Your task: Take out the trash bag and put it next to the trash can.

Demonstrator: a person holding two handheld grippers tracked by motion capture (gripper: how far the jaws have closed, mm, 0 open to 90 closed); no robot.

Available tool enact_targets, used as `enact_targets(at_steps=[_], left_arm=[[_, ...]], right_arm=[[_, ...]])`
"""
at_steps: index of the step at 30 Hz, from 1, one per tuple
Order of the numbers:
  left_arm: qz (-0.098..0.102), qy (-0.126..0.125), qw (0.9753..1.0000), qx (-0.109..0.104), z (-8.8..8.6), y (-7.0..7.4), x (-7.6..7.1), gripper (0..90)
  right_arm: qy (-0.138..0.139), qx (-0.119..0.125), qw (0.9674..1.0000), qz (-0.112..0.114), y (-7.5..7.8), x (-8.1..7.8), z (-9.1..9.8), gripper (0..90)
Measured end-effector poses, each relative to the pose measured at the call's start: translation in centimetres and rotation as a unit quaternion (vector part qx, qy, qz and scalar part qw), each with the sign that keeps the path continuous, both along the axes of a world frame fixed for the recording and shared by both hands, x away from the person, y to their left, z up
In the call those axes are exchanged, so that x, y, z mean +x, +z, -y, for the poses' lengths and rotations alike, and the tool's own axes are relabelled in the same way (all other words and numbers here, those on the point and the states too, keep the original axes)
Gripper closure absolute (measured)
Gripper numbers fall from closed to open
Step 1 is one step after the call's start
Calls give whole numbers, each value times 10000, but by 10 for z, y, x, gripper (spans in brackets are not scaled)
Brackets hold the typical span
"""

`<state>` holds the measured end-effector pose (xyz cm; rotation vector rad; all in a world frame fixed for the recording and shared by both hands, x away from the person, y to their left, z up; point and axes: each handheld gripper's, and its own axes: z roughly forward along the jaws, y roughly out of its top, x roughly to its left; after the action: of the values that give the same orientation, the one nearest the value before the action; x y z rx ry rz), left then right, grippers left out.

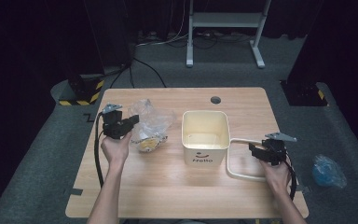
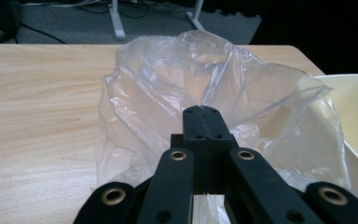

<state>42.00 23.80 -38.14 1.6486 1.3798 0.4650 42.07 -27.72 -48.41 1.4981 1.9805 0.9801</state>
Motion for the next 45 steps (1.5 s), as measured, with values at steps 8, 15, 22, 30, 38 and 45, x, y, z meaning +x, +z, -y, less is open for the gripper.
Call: enact_targets(at_steps=[8, 15, 22, 30, 38, 45], left_arm=[[-41, 41, 9999, 116, 4, -8, 5, 900], [-72, 56, 9998, 160, 6, -15, 8, 900], [-58, 54, 9997, 210, 10, -18, 11, 899], [-112, 24, 9996, 259, 14, -28, 17, 897], [-216, -46, 9991, 372, 22, -34, 22, 891], [-177, -64, 9990, 400, 24, -32, 19, 671]], right_arm=[[44, 46, 10000, 33, -4, -4, 3, 386], [7, 76, 10000, 55, -6, -7, 7, 384], [7, 166, 9998, 77, -7, -8, 9, 382], [60, 138, 9999, 76, -7, -9, 8, 378], [96, 23, 9999, 23, -9, -8, 6, 375], [43, 18, 10000, 29, -9, -8, 6, 358]])
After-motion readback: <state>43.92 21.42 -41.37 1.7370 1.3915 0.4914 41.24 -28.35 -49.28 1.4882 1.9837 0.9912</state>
